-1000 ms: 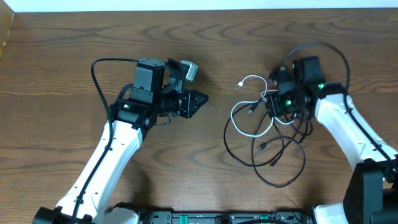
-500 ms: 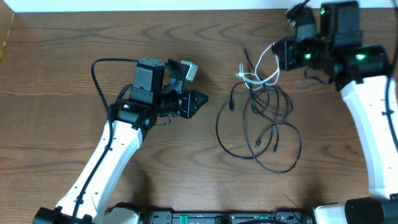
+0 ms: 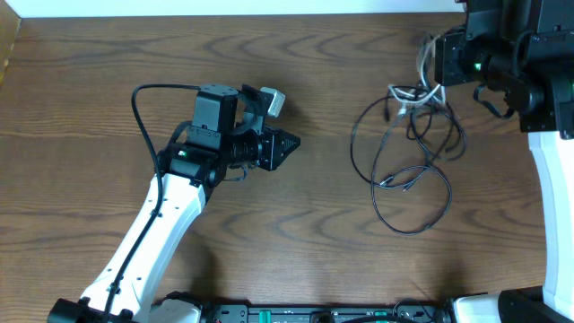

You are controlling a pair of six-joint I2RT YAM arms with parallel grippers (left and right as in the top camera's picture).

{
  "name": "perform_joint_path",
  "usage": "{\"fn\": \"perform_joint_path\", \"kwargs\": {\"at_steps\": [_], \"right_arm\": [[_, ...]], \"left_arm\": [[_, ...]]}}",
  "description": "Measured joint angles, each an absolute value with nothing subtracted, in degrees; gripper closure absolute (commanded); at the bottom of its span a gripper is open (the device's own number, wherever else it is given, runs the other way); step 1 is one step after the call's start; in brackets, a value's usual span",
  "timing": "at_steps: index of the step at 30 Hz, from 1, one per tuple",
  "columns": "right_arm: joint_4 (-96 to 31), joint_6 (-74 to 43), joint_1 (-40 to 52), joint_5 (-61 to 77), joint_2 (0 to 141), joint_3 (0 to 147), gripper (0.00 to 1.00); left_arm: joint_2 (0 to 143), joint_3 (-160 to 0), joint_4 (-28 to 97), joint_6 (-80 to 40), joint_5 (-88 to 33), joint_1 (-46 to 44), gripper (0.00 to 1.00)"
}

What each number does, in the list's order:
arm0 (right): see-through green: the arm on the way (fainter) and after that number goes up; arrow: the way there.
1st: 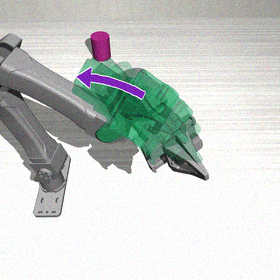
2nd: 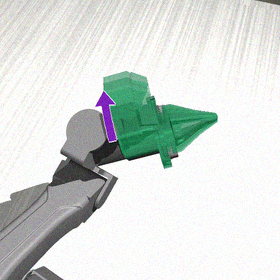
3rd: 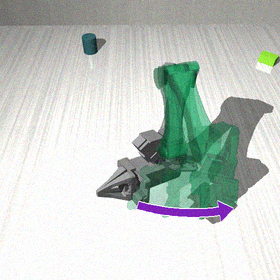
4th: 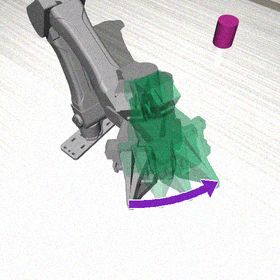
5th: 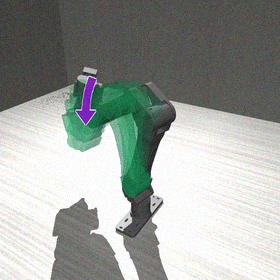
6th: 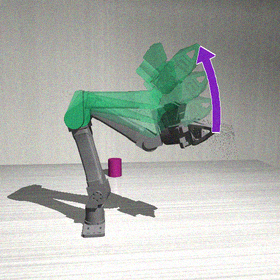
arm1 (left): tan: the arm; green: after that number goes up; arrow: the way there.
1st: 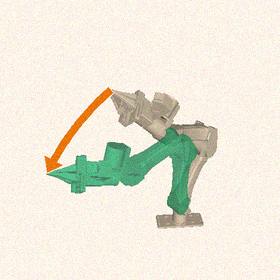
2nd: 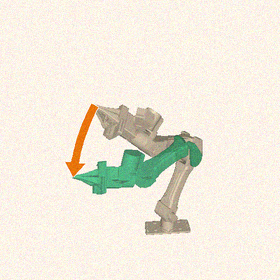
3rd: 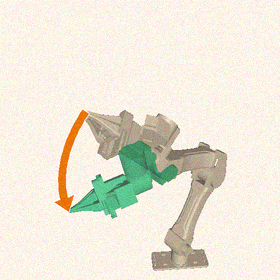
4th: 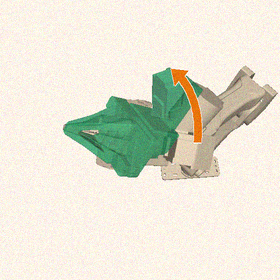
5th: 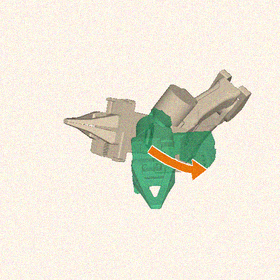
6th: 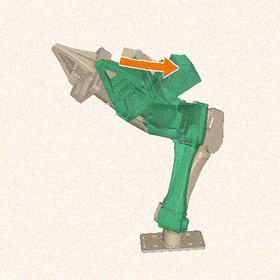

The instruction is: Untangle cables

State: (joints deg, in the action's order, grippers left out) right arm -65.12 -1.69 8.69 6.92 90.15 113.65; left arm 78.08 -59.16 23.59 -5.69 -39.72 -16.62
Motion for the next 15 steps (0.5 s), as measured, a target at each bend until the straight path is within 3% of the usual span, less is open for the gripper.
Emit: {"fn": "perform_joint_path", "kwargs": {"at_steps": [2, 3, 7, 13, 15], "right_arm": [[-65.1, -1.3, 8.7, 6.7, 90.4, 113.6, 0.85], [-65.1, -1.1, 8.7, 6.7, 90.6, 113.6, 0.90], [-65.2, -0.9, 8.7, 6.8, 91.1, 113.6, 0.94], [-70.5, -2.7, 8.7, 5.8, 91.7, 113.8, 0.68], [-72.3, -4.1, 8.7, 4.6, 93.0, 113.9, 0.65]], "left_arm": [[78.1, -59.2, 23.6, -5.7, -39.7, -16.6, 0.78], [78.1, -59.2, 23.6, -5.7, -39.7, -16.6, 0.78], [78.1, -59.2, 23.6, -5.7, -39.7, -16.6, 0.78], [78.1, -59.2, 23.6, -5.7, -39.7, -16.6, 0.78], [78.1, -59.2, 23.6, -5.7, -39.7, -16.6, 0.78]]}}
